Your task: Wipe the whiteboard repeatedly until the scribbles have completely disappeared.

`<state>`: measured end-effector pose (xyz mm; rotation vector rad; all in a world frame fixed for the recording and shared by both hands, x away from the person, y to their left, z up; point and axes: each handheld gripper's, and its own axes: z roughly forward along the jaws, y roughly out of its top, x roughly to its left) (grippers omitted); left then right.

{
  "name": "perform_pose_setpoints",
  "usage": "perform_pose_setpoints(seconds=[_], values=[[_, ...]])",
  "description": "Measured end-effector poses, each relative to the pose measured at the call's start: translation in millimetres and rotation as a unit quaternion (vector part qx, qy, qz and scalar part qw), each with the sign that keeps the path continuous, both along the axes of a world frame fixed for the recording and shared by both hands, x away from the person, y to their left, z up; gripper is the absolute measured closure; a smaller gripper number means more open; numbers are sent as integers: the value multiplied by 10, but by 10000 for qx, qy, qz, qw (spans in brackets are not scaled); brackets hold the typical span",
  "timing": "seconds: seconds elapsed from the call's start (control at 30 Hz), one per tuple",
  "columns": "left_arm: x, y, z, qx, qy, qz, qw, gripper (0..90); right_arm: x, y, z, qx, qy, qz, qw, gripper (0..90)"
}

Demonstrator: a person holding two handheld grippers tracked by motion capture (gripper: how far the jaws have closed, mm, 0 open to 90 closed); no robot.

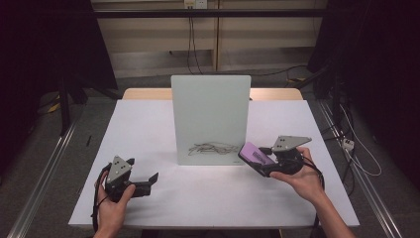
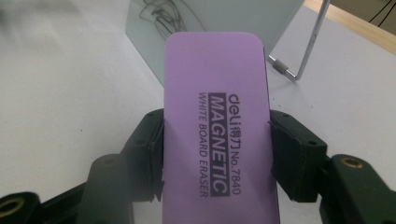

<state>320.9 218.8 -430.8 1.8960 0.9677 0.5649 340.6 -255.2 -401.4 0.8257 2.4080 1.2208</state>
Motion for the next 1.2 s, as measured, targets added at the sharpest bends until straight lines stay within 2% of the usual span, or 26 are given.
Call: perform_pose_setpoints(seconds=[0.27, 0.4, 0.47, 0.57, 0.83, 0.93, 1.07, 1.2], values=[[13, 15, -1, -62, 13, 13, 10000, 40, -27, 109, 2, 50, -216, 1, 9998, 412], [-7, -3, 16, -10, -28, -7, 10000, 40, -44, 164, 8, 10, -317, 62, 9995, 412], [-13, -19, 25, 9, 21, -102, 9999, 40, -48, 184, 16, 29, -354, 76, 9993, 411], [2, -29, 10, 10, 43, -102, 9999, 41, -47, 218, 31, 12, -429, 70, 9991, 411], [58, -5, -10, -14, 101, -25, 9999, 40, 12, 367, 69, -190, -657, 130, 9976, 412], [73, -11, -16, -20, 166, -80, 9998, 40, 41, 419, 63, -279, -692, 165, 9971, 412], [76, -20, -12, -9, 151, -107, 9998, 40, 73, 452, 72, -340, -756, 190, 9964, 412], [49, -41, -5, -11, 158, -153, 9998, 40, 92, 463, 77, -365, -862, 96, 9956, 412]])
